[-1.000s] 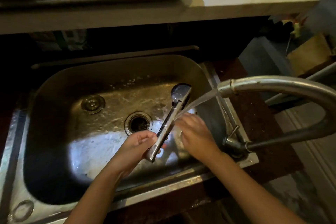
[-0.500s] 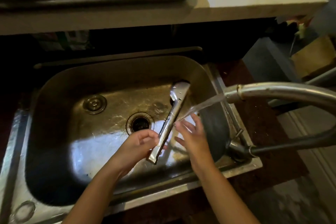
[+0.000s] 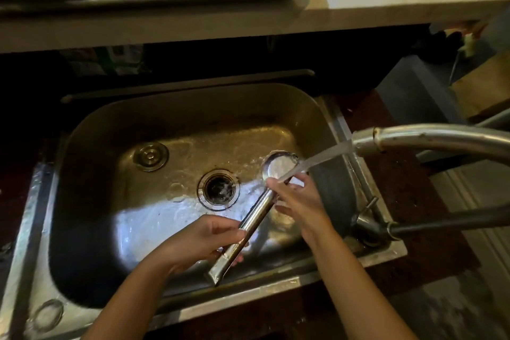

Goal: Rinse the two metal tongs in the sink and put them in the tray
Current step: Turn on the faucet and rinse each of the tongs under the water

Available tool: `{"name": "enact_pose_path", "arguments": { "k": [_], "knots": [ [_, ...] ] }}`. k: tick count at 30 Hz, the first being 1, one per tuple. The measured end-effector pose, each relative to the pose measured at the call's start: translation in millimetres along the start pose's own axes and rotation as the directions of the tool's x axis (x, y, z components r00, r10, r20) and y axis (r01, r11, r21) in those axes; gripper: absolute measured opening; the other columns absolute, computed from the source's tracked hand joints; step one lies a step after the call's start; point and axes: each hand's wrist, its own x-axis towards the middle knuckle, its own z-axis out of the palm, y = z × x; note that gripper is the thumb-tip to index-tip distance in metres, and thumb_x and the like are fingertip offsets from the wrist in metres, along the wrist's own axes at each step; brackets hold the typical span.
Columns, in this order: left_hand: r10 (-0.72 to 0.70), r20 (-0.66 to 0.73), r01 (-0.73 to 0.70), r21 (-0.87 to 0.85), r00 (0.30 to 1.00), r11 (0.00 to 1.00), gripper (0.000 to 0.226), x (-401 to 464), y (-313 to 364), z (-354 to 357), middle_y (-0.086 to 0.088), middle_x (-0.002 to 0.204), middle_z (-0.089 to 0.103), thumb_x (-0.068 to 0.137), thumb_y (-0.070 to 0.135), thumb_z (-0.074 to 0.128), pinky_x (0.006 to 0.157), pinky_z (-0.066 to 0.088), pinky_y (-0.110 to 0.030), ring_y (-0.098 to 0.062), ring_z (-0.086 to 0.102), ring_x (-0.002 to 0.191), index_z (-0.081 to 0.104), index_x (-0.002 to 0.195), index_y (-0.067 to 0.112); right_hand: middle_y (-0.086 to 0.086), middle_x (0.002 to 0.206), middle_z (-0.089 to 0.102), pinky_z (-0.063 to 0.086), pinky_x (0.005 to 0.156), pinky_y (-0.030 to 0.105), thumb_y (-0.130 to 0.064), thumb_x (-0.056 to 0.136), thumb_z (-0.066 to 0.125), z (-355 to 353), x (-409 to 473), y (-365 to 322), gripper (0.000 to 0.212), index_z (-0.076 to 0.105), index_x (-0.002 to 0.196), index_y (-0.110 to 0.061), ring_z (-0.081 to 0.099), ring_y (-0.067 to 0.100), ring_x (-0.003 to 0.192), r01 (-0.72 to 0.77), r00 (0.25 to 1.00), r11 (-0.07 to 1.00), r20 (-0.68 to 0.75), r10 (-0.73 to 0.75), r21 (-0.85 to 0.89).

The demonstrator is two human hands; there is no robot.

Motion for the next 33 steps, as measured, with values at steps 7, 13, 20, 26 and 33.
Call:
{"name": "enact_pose_path", "arguments": {
  "k": [7,13,20,26,33],
  "knots": [
    [0.016,-0.044,-0.015,0.021,0.999,1.0,0.014,-2.9,1.8,5.0,0.001,0.069,0.073,0.085,0.015,0.06,0.064,0.058,-0.025,-0.019,0.071,0.068,0.073,0.079,0.018,0.004,0.063,0.062,0.038,0.034,0.012,-0.028,0.091,0.053,-12.1,20.7,-14.3,0.03,0.058,0.096,0.002,0.057,0.003,0.034,0.173,0.969,0.977,-0.155,-0.191,-0.125],
    [0.024,-0.077,-0.025,-0.023,0.997,0.999,0.019,-5.8,1.1,10.2,0.0,0.063,0.069,0.086,0.009,0.058,0.058,0.054,-0.023,-0.019,0.069,0.063,0.07,0.074,0.015,-0.011,0.104,0.05,0.048,0.08,0.032,-0.065,0.053,0.072,-4.0,16.0,-6.2,0.087,0.042,0.121,-0.019,0.053,0.011,0.095,0.148,0.984,0.839,-0.004,-0.176,-0.524],
    [0.024,-0.064,-0.027,-0.045,0.998,0.999,0.012,-8.5,-6.0,8.8,-0.001,0.067,0.07,0.085,0.008,0.059,0.062,0.055,-0.026,-0.022,0.067,0.065,0.071,0.086,0.011,0.01,0.056,0.049,0.04,0.052,0.034,-0.019,0.089,0.052,-11.0,27.8,-17.9,0.028,0.053,0.071,0.002,0.047,0.023,0.055,0.269,0.935,0.921,-0.155,-0.32,-0.281],
    [0.342,-0.465,-0.063,0.518,0.817,0.853,0.036,6.7,-20.3,16.5,0.006,0.089,0.064,0.075,0.014,0.073,0.07,0.049,-0.015,-0.012,0.061,0.077,0.066,0.109,0.021,0.005,0.07,0.066,0.053,0.048,0.025,-0.045,0.095,0.038,-5.8,7.6,-21.7,0.039,0.057,0.082,-0.013,0.064,0.015,0.05,0.03,0.996,0.999,-0.081,-0.028,0.027],
    [0.688,-0.31,0.133,0.945,0.656,0.3,0.051,6.4,-25.6,20.2,-0.005,0.088,0.068,0.064,0.017,0.08,0.039,0.048,-0.03,-0.022,0.066,0.068,0.063,0.113,0.016,-0.004,0.077,0.059,0.057,0.078,0.037,-0.041,0.08,0.066,3.9,-4.0,-13.8,0.023,0.053,0.07,-0.025,0.068,0.027,0.085,-0.015,0.997,0.998,-0.068,0.019,0.054]
  ]
}}
